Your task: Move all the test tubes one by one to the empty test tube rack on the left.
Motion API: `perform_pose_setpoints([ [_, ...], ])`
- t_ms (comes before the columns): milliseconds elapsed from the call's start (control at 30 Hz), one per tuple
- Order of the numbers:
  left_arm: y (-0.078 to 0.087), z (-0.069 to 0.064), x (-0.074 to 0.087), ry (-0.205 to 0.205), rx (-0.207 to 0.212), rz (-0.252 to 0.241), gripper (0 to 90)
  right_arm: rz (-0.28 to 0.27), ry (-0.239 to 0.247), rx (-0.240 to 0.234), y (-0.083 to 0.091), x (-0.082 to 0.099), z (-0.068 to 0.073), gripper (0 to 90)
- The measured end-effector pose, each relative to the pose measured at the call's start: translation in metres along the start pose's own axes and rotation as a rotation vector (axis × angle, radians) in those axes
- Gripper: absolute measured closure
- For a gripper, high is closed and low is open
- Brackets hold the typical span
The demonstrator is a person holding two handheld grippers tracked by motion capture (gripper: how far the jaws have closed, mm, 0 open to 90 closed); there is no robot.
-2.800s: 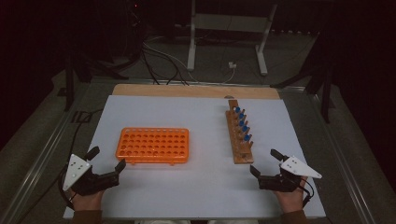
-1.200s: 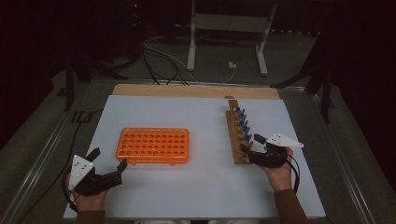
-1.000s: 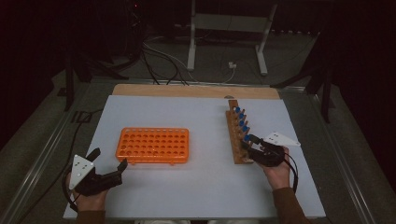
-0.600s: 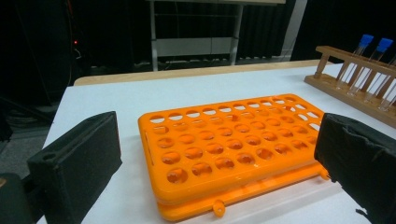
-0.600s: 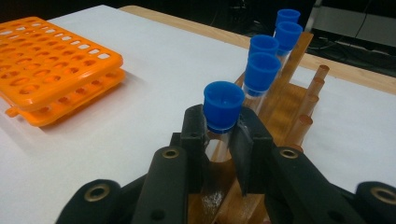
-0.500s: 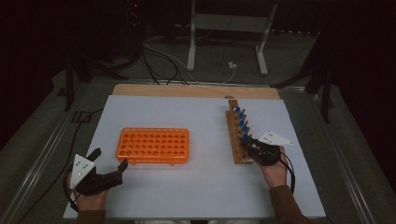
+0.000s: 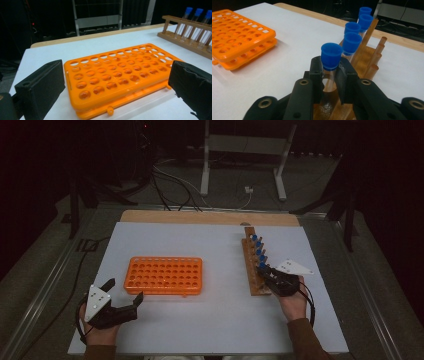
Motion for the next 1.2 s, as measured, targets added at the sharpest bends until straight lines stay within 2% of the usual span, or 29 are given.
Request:
perform_pose_setpoints([
  [233,-0.006,-0.017,-0.015,-0.041,0.074,-0.030,1.4,-0.012,0.004,-0.006,0.007,-0.007,-0.003,76.9],
  [433,-0.013,-0.033,-0.024,-0.069,0.144,-0.024,1.4,-0.031,0.007,-0.014,0.014,-0.020,-0.002,76.9],
  [567,-0.019,-0.042,-0.030,-0.072,0.169,-0.032,1.4,-0.040,-0.003,-0.023,0.016,-0.026,-0.001,76.8],
  [933,-0.037,-0.062,-0.050,-0.097,0.222,-0.047,1.4,-0.024,-0.004,-0.016,0.019,-0.039,-0.002,76.8],
  [1200,-0.051,-0.070,-0.061,-0.086,0.250,-0.041,1.4,-0.037,-0.009,-0.024,0.028,-0.052,-0.004,76.8],
])
Point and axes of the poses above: each handheld gripper's, and its own axes: y roughly backward along the jaws, x roughly out of its underside, z roughly to its left, the point moved 10 cm from there along -y, roughly forward along the jaws, and after that the axes turned 1 degree about -x, right-handed, at the moved point
